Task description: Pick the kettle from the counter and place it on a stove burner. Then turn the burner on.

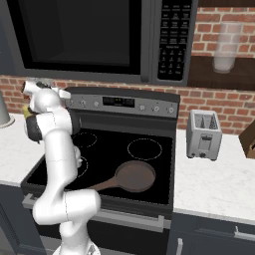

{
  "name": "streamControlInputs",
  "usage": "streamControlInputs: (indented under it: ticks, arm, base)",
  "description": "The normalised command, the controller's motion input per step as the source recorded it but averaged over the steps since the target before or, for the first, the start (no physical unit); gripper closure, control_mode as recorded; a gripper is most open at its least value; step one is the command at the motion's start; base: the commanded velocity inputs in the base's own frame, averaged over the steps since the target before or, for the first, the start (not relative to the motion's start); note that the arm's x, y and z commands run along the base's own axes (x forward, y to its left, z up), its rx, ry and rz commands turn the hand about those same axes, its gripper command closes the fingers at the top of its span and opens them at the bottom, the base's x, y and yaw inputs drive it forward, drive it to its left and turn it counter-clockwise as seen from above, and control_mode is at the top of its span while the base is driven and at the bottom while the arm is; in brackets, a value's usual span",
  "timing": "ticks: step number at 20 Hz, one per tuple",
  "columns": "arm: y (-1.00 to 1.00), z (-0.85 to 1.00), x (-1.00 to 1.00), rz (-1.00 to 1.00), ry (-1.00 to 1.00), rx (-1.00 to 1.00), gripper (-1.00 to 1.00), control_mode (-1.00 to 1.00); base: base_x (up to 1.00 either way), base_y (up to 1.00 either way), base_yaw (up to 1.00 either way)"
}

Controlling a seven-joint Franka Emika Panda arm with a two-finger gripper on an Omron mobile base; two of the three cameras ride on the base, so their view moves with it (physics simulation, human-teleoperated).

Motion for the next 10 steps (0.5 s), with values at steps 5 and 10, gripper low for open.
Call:
streamControlInputs:
  ticks: [5,10]
  arm:
    - [-0.01,0.0,-0.03,0.0,0.0,0.0,-1.0,-1.0]
    - [0.0,0.0,0.04,0.0,0.0,0.0,-1.0,-1.0]
  base:
    - [0.0,0.0,0.0]
    - [0.0,0.0,0.0]
